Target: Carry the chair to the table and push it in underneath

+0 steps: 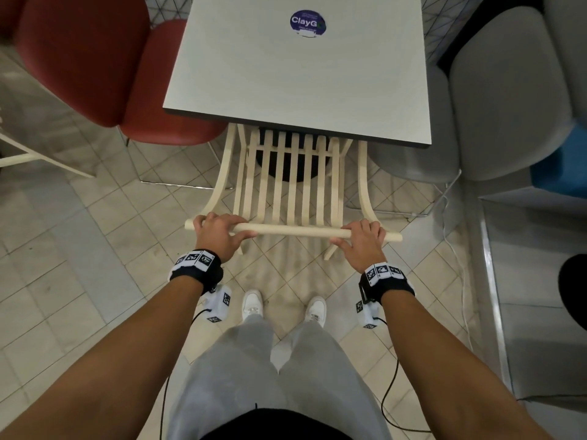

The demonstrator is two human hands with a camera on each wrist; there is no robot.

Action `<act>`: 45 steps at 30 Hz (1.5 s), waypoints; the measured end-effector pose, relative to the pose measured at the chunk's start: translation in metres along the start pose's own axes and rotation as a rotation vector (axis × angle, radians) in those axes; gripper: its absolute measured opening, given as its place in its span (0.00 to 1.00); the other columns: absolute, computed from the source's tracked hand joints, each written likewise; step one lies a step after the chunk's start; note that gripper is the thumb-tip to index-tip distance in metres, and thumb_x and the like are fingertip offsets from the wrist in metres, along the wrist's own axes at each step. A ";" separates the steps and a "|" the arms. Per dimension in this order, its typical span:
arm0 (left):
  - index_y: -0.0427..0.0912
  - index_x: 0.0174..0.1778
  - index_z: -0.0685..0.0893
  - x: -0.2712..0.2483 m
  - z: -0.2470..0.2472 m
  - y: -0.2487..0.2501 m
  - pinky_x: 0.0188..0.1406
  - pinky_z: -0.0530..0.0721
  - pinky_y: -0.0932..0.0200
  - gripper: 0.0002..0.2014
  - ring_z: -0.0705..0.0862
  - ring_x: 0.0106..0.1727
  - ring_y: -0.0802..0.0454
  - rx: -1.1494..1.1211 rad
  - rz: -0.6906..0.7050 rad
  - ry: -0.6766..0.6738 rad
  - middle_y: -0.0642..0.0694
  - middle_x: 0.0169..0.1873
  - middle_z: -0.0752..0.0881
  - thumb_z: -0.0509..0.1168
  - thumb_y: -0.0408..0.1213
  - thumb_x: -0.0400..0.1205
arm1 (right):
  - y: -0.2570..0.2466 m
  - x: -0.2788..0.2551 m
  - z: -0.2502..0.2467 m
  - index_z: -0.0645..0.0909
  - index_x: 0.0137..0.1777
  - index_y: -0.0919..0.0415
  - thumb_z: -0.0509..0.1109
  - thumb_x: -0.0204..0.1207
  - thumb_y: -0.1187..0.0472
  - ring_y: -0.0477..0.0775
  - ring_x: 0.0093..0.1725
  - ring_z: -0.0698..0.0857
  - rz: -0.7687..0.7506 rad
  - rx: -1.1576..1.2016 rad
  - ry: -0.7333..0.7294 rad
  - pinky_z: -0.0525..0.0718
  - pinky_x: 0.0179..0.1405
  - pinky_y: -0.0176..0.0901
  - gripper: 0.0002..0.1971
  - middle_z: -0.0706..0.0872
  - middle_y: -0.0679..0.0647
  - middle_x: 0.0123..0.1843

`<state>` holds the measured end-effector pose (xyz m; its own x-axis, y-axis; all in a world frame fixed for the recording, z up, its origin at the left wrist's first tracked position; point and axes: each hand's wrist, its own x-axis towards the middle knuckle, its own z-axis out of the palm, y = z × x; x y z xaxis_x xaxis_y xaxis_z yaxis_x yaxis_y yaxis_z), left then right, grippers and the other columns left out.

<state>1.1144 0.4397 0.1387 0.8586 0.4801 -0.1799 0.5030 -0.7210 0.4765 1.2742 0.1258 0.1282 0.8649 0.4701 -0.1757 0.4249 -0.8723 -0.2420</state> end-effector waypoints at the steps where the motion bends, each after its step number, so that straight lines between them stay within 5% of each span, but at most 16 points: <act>1: 0.58 0.53 0.93 0.003 0.000 0.001 0.72 0.65 0.39 0.20 0.81 0.55 0.46 -0.011 -0.005 -0.001 0.56 0.48 0.94 0.72 0.66 0.75 | 0.000 0.002 0.000 0.84 0.60 0.55 0.46 0.69 0.21 0.61 0.57 0.74 -0.002 0.000 0.006 0.65 0.64 0.56 0.43 0.81 0.55 0.55; 5: 0.57 0.53 0.94 0.020 -0.002 0.002 0.76 0.64 0.38 0.20 0.82 0.57 0.44 -0.041 -0.024 -0.007 0.52 0.48 0.94 0.73 0.66 0.74 | -0.001 0.017 -0.005 0.83 0.61 0.57 0.63 0.76 0.31 0.63 0.59 0.73 -0.001 -0.007 0.012 0.65 0.67 0.58 0.31 0.81 0.57 0.57; 14: 0.55 0.61 0.91 0.031 -0.004 0.000 0.86 0.39 0.28 0.16 0.81 0.69 0.42 -0.007 0.000 -0.081 0.49 0.57 0.92 0.74 0.56 0.81 | 0.005 0.024 -0.009 0.83 0.65 0.56 0.66 0.81 0.40 0.61 0.60 0.74 -0.023 0.027 0.026 0.67 0.67 0.54 0.23 0.82 0.56 0.59; 23: 0.53 0.63 0.91 0.032 -0.009 -0.008 0.88 0.53 0.35 0.15 0.83 0.66 0.40 0.010 0.015 -0.079 0.46 0.59 0.93 0.75 0.51 0.81 | 0.005 0.020 -0.008 0.86 0.62 0.58 0.73 0.79 0.52 0.61 0.60 0.76 -0.014 0.110 0.076 0.69 0.65 0.53 0.16 0.85 0.56 0.58; 28: 0.56 0.61 0.92 0.029 -0.011 -0.007 0.72 0.70 0.39 0.14 0.85 0.59 0.42 0.044 0.010 -0.053 0.48 0.55 0.94 0.75 0.52 0.80 | 0.005 0.014 -0.006 0.86 0.63 0.57 0.72 0.79 0.50 0.60 0.59 0.75 0.004 0.118 0.066 0.68 0.65 0.52 0.16 0.84 0.56 0.57; 45: 0.57 0.62 0.91 0.024 -0.008 -0.008 0.69 0.71 0.41 0.15 0.84 0.57 0.44 0.068 -0.014 -0.059 0.48 0.53 0.93 0.74 0.54 0.81 | 0.009 0.014 -0.007 0.86 0.64 0.56 0.72 0.80 0.50 0.60 0.60 0.75 0.014 0.142 0.047 0.68 0.67 0.53 0.17 0.85 0.55 0.59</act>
<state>1.1308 0.4608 0.1373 0.8547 0.4618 -0.2371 0.5189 -0.7476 0.4145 1.2916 0.1239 0.1301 0.8832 0.4487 -0.1363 0.3737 -0.8491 -0.3734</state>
